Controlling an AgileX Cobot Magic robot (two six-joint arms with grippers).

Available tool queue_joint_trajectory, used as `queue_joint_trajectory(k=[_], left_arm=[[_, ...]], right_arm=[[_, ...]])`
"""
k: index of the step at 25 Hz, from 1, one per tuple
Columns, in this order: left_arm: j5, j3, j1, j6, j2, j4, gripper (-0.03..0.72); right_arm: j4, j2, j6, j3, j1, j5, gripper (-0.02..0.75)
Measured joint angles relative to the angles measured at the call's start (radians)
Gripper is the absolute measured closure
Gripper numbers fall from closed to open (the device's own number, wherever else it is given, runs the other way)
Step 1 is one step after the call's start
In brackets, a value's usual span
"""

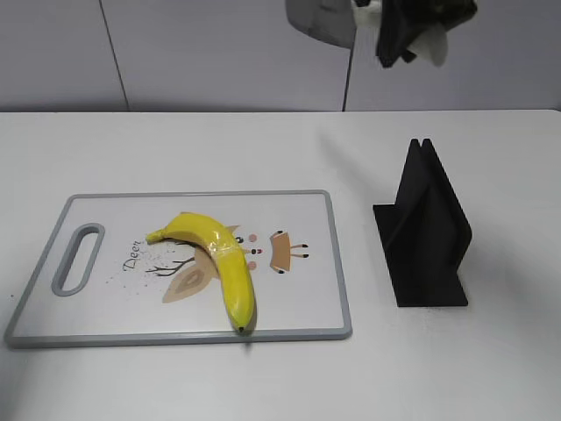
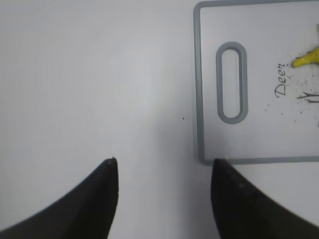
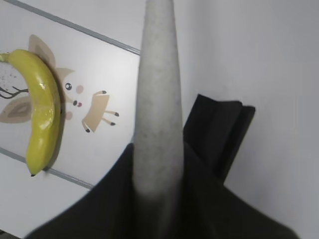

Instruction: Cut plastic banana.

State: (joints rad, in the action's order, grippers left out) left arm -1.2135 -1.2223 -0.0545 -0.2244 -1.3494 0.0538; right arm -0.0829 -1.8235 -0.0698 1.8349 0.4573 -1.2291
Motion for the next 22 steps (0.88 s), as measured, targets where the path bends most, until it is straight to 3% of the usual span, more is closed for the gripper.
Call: queue_joint_trajectory(k=[9, 16, 22], left_arm=[[0.138, 0.284, 0.048, 0.0, 0.403, 0.005, 0.113], [0.155, 0.502, 0.049, 0.0, 0.657, 0.005, 0.122], [0.163, 0.677, 0.048, 0.034, 0.893, 0.005, 0.127]], right_arm=[[-0.002, 0.247, -0.115, -0.385, -0.165, 0.082, 0.547], [-0.058, 0.336, -0.166, -0.603, -0.177, 0.202, 0.547], [-0.099, 0.336, -0.169, -0.688, -0.177, 0.286, 0.547]])
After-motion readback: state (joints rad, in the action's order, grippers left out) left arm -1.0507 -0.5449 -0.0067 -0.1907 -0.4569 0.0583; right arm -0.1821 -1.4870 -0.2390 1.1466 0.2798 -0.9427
